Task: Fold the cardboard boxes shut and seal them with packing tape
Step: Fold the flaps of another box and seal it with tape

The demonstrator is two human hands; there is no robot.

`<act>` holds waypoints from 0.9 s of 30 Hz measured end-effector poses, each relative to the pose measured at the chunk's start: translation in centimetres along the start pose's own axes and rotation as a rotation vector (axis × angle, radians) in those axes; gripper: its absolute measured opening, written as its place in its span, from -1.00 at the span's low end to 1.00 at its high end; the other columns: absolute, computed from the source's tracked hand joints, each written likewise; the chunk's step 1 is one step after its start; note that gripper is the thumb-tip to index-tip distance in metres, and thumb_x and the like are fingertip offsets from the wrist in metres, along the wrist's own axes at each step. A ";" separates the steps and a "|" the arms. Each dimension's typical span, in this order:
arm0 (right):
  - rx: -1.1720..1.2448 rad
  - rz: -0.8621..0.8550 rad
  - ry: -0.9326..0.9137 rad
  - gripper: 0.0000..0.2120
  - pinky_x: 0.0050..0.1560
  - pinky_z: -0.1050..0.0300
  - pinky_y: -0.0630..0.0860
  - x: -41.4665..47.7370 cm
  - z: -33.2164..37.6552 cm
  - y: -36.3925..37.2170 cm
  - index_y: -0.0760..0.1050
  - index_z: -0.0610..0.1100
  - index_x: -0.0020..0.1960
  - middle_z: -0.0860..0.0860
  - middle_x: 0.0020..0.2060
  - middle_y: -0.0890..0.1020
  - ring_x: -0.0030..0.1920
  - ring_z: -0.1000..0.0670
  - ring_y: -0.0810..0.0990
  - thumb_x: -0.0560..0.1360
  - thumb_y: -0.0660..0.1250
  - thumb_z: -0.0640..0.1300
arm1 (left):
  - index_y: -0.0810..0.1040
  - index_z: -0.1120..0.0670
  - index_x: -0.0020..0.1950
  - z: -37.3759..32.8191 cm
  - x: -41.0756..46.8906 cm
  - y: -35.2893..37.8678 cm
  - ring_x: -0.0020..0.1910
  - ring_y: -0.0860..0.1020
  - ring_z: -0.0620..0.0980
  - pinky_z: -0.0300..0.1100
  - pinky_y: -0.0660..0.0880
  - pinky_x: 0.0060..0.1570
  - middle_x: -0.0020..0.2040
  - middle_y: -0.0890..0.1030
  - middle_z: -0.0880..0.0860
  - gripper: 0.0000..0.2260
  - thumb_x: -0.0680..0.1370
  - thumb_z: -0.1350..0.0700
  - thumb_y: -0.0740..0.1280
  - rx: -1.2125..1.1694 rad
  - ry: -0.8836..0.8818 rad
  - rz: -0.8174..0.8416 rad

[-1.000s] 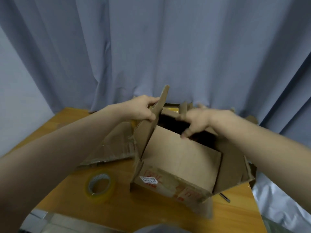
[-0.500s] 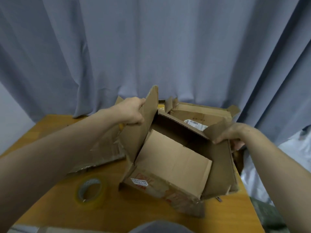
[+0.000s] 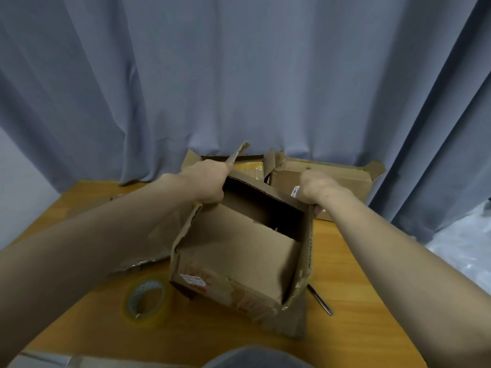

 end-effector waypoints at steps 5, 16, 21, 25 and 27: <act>-0.003 -0.015 -0.093 -0.85 -0.26 0.09 0.54 1.3 3.1 2.7 0.44 -0.27 -0.24 -0.12 -0.33 0.53 -0.24 -0.15 0.61 0.51 0.21 -0.31 | 0.42 0.11 -0.11 2.5 0.4 4.0 -0.24 0.42 -0.06 -0.22 0.42 -0.21 -0.22 0.41 0.03 -0.89 0.48 0.18 0.35 -0.026 -0.075 0.140; 0.224 -0.023 -0.119 -0.89 -0.27 -0.01 0.62 4.2 3.0 3.4 0.48 -0.27 -0.15 -0.20 -0.34 0.61 -0.35 -0.18 0.65 0.46 0.18 -0.28 | 0.60 0.11 0.20 4.5 0.8 8.4 0.13 0.49 -0.03 -0.26 0.36 0.05 0.14 0.55 0.00 -0.76 0.56 0.15 0.29 -0.689 -0.152 0.014; 0.373 0.240 -0.193 -0.59 -0.11 0.10 0.59 3.0 3.9 8.5 0.38 0.02 0.25 -0.08 -0.03 0.62 -0.19 -0.04 0.65 0.51 0.26 0.21 | 0.57 0.09 0.25 1.1 0.7 14.2 0.38 0.34 0.13 -0.10 0.32 0.31 0.33 0.43 0.10 -0.73 0.56 0.19 0.28 -0.431 0.144 0.241; 0.066 0.257 -0.268 -0.51 0.43 -0.04 0.05 2.4 3.4 12.2 0.26 0.07 0.48 0.09 0.54 0.07 0.50 -0.08 0.04 0.59 0.05 0.18 | 0.43 0.02 0.39 2.0 1.1 15.5 0.39 0.35 0.01 -0.19 0.30 0.32 0.43 0.38 0.04 -0.61 0.55 0.14 0.31 -0.399 0.065 0.119; -0.097 0.253 -0.361 -0.51 0.44 -0.12 -0.07 2.6 2.7 12.6 0.25 0.19 0.46 0.14 0.54 -0.01 0.51 -0.10 -0.08 0.54 0.18 0.16 | 0.42 0.03 0.36 3.6 1.2 15.6 0.31 0.43 -0.02 -0.25 0.36 0.23 0.36 0.45 0.03 -0.57 0.51 0.07 0.40 -0.481 0.015 0.087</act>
Point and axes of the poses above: each hand's wrist, its own x-axis towards the middle knuckle, its own y-axis out of the palm, z = x × y, the point moved 2 cm from there along x, towards the middle knuckle
